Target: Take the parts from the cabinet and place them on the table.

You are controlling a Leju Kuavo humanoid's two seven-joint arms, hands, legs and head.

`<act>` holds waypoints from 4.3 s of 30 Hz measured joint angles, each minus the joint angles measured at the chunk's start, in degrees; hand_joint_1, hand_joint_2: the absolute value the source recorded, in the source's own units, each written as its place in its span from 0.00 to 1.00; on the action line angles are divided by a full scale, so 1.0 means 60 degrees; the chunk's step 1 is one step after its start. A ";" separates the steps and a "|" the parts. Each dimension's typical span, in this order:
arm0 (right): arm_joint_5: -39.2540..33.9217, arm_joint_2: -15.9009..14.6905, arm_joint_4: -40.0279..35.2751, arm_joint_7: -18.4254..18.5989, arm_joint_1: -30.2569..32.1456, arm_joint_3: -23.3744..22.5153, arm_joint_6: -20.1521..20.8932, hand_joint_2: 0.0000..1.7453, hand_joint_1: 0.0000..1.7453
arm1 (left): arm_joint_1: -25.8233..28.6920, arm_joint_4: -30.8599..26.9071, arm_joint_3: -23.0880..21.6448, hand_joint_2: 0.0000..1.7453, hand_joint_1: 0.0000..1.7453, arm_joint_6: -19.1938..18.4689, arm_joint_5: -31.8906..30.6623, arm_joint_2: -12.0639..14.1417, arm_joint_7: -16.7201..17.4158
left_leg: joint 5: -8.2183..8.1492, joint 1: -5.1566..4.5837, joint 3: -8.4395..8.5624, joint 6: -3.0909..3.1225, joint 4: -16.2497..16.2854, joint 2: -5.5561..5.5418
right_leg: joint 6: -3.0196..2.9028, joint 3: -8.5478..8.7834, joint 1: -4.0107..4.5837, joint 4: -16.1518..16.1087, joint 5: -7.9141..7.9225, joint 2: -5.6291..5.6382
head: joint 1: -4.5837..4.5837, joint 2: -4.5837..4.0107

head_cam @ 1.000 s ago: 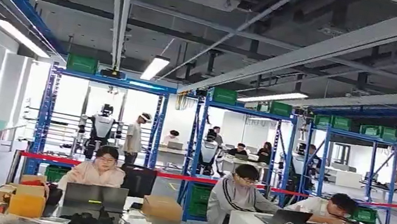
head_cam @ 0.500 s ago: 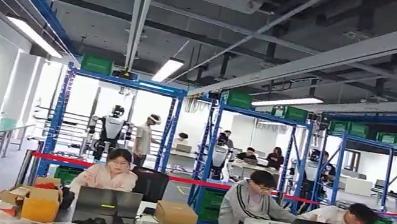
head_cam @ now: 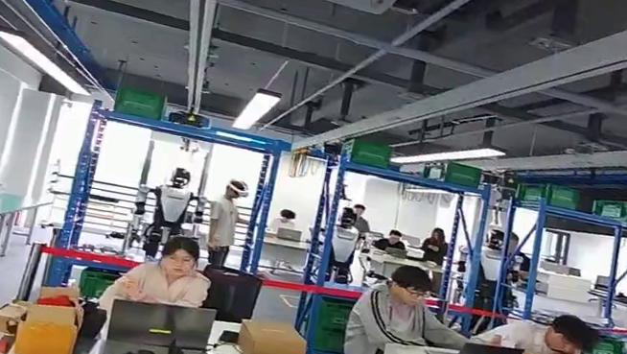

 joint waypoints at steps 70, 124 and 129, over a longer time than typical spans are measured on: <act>-0.0087 -0.0098 -0.0153 -0.0055 0.0164 -0.0204 0.0080 1.00 1.00 | 0.0009 0.0022 -0.0004 0.00 0.00 0.0033 -0.0106 0.0055 0.0062 | 0.0469 -0.0025 -0.0011 0.0387 -0.1058 0.0049 | 0.0395 0.0312 0.0023 -0.0010 -0.0560 0.0048 | -0.0011 0.0007; -0.0106 -0.0277 -0.0146 0.0066 0.0146 -0.0193 0.0015 1.00 1.00 | -0.0028 0.0040 -0.0029 0.00 0.00 -0.0018 -0.0186 0.0044 -0.0018 | -0.0660 0.0024 -0.0454 0.0094 0.0916 0.0054 | 0.0015 -0.0074 0.0025 -0.0082 -0.0016 0.0055 | -0.0029 0.0007; -0.0116 -0.0281 -0.0168 0.0058 0.0122 -0.0208 0.0015 1.00 1.00 | -0.0081 0.0047 -0.0033 0.00 0.00 -0.0029 -0.0186 0.0055 -0.0025 | 0.0453 -0.0035 0.0122 0.0249 -0.1058 0.0089 | 0.0261 0.0050 0.0032 0.0085 -0.0357 0.0073 | -0.0036 0.0011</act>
